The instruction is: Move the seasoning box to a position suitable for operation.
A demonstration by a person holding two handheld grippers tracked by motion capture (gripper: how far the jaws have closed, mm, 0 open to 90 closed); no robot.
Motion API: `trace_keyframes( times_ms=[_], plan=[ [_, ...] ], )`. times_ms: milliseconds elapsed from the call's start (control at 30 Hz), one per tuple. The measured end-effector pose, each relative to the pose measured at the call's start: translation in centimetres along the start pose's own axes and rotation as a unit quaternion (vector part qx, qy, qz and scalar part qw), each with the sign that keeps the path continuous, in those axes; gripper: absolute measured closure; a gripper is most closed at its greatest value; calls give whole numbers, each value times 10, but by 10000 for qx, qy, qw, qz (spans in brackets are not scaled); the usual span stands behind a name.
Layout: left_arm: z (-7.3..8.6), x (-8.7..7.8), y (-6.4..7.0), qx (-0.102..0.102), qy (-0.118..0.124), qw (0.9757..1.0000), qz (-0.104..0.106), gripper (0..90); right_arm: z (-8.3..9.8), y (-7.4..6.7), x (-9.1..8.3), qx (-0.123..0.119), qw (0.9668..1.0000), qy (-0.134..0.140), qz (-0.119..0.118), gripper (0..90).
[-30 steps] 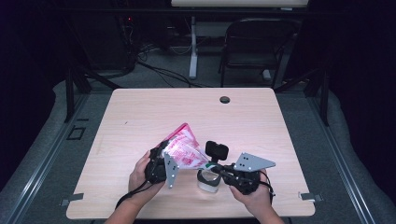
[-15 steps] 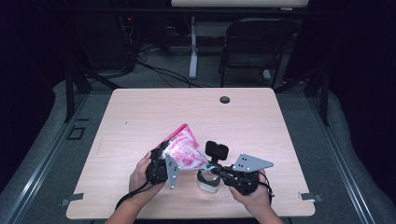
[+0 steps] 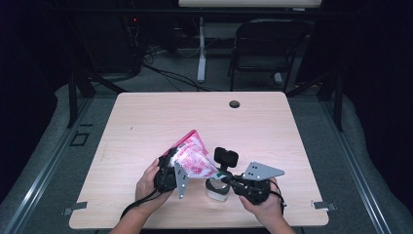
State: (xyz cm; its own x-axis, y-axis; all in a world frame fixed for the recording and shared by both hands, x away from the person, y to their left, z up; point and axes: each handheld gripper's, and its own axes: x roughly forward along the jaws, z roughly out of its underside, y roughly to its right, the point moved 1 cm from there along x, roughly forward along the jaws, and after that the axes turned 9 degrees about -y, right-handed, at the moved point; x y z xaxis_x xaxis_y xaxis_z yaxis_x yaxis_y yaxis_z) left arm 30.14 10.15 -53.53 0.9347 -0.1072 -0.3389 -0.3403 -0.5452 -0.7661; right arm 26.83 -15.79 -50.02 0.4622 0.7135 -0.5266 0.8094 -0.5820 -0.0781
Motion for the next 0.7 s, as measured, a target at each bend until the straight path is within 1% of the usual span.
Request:
trace_keyframes(
  times_ms=[167, 300, 467, 567, 700],
  plan=[
    [-1, 0, 0, 44, 37, 10000, -37, 638, 2, 0, -1, -12, 10000, -53, 9, 900],
    [-2, 0, 1, 39, 49, 10000, -48, 638, 3, 0, -1, 41, 10000, -30, 8, 900],
    [-2, 0, 1, 82, 66, 9999, -65, 638, 4, 0, -1, 15, 10000, -53, 27, 900],
    [-3, 0, 1, 139, 96, 9998, -109, 638, 5, -1, -1, 37, 10000, -70, 35, 900],
    [-3, -1, 1, 150, 92, 9997, -149, 637, 6, 0, 0, 53, 10000, -68, 15, 900]
  ],
)
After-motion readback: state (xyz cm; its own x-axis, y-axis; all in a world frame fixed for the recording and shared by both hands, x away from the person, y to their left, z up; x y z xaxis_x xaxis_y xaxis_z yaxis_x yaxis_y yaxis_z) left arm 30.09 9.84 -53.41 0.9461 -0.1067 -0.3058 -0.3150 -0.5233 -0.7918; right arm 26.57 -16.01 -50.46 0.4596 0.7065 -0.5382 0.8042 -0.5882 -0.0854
